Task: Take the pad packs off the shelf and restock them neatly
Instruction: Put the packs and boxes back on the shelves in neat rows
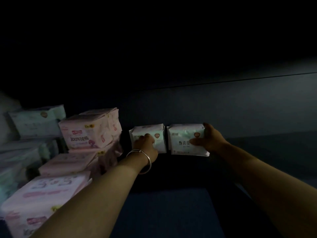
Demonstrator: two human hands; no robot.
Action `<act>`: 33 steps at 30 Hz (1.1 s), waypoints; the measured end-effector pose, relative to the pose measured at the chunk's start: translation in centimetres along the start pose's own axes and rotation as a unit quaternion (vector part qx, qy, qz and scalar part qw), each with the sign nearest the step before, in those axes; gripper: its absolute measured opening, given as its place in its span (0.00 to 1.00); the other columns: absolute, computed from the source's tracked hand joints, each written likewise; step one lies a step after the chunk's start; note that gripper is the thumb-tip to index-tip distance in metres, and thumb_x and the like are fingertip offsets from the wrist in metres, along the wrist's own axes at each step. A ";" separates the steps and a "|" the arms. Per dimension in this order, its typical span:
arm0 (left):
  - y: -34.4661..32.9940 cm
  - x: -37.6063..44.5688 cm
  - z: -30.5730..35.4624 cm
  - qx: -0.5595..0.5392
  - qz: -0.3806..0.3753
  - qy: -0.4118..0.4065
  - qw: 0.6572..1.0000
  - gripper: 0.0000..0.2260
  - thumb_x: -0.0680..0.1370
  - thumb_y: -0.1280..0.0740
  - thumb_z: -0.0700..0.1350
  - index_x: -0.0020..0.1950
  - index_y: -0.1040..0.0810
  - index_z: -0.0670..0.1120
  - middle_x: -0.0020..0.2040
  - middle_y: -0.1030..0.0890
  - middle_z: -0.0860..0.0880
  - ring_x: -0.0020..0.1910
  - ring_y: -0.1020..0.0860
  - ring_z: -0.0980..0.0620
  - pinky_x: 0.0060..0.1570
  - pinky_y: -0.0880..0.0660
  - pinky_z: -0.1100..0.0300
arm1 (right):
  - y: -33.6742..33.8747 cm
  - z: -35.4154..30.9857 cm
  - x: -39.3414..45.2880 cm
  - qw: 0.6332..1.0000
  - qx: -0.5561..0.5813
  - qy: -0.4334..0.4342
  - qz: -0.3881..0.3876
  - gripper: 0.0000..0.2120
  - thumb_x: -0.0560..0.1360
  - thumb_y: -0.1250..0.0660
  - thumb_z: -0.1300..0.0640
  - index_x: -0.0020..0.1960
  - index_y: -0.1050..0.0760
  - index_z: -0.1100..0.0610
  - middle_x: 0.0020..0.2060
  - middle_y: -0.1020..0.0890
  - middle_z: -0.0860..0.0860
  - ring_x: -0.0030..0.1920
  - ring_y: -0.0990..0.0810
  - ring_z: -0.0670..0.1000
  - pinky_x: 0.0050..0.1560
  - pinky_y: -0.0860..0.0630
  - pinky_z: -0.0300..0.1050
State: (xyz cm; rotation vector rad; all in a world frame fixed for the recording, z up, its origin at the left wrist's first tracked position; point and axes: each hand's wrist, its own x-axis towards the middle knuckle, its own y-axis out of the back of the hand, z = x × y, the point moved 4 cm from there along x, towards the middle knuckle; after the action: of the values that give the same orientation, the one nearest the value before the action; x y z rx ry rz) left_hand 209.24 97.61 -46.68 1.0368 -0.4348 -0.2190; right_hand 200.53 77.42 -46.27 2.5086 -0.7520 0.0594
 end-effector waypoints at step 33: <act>3.8 -18.1 5.6 0.143 -0.014 -0.152 0.978 0.18 0.76 0.36 0.40 0.66 0.29 0.45 0.66 0.30 0.44 0.64 0.30 0.43 0.63 0.31 0.54 | 2.5 -3.2 -21.3 0.855 -0.466 0.226 -0.016 0.19 0.74 0.39 0.62 0.64 0.27 0.57 0.62 0.24 0.56 0.60 0.26 0.59 0.58 0.29 0.50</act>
State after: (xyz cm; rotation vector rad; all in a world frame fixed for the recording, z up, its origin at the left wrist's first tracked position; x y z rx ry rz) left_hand 190.48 101.93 -45.38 1.2978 -0.7440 -0.3507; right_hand 181.55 87.94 -46.25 1.4852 -0.3855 0.2089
